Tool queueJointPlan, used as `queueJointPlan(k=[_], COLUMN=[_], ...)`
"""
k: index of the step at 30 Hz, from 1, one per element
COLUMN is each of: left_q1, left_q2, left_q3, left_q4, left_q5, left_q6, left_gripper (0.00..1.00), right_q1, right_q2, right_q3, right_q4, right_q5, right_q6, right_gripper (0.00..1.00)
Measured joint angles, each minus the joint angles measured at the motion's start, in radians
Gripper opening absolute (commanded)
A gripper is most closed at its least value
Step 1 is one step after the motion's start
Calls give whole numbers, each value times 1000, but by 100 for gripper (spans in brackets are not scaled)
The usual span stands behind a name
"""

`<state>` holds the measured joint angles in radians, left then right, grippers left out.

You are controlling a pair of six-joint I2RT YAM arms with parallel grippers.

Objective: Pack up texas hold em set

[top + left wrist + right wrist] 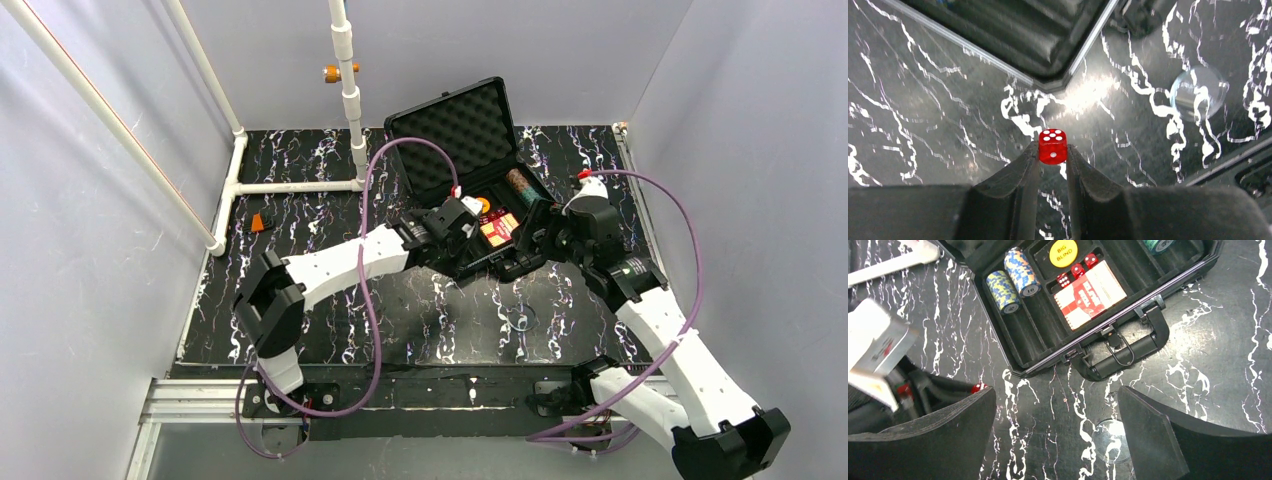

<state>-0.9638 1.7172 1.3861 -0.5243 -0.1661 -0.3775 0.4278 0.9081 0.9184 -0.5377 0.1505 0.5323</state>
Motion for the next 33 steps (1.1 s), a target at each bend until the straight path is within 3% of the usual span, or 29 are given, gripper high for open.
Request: queueJointPlan(k=[17,33], left_q1=[141,171], left_q2=[397,567], left_q3=[433,593], left_q4=[53,87], left_q5=[83,204], left_q6=[84,327], left_gripper=[0,0], right_q1=[0,0], right_q2=[-77,-81], right_q3=[-27,-32], right_q4=[-26,-48], right_q5=[76,75], right_q6=[37,35], right_gripper=[98,98])
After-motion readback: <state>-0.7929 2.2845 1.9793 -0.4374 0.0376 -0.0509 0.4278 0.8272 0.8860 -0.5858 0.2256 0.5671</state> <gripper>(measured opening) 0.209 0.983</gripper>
